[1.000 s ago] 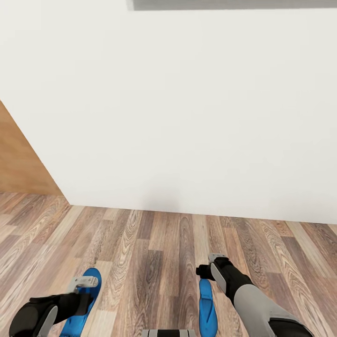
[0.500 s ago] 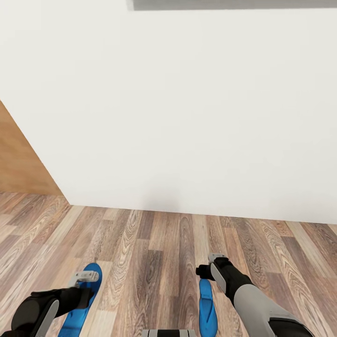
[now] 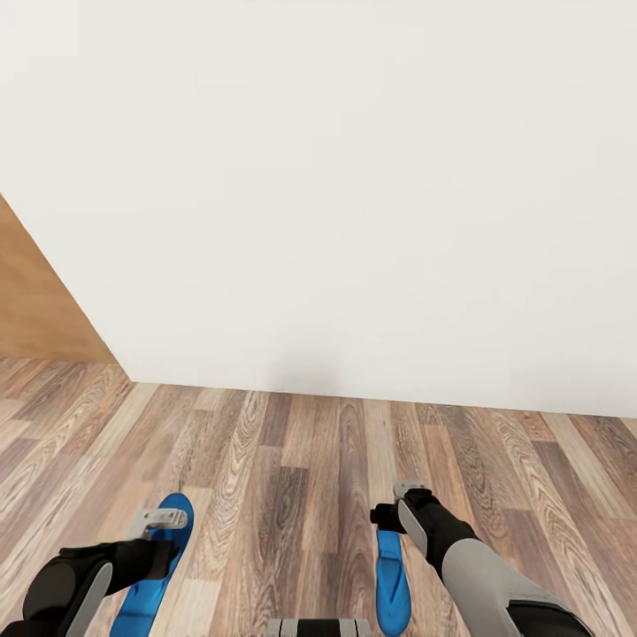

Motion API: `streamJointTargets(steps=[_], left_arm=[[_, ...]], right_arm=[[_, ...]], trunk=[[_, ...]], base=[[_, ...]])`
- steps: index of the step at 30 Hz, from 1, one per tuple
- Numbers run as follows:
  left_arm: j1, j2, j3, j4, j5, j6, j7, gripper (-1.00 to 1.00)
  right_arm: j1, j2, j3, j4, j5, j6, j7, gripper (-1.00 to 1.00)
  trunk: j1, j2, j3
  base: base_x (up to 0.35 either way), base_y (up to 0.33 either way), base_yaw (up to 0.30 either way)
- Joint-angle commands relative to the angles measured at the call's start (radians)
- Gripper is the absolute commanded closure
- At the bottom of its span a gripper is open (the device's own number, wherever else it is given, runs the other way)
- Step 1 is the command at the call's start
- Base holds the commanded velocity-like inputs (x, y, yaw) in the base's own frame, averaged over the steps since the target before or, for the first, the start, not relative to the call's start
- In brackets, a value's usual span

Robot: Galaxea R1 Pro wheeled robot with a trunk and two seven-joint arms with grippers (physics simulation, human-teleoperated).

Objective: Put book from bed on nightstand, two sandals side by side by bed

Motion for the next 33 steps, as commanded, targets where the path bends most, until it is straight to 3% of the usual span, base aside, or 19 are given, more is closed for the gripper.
streamJointTargets(steps=[1, 33], left_arm=[[-0.001, 0.000, 0.001, -0.001, 0.001, 0.004, -0.004, 1.00], [-0.021, -0.001, 0.002, -0.001, 0.001, -0.006, -0.004, 1.00]], right_arm=[[0.000, 0.001, -0.008, -0.002, 0.002, 0.005, -0.002, -1.00], [0.000, -0.003, -0.008, 0.007, 0.003, 0.003, -0.002, -1.00]], trunk=[[0.000, -0.001, -0.005], [0.001, -0.001, -0.009]], base=[[0.000, 0.000, 0.000], [0.000, 0.000, 0.000]])
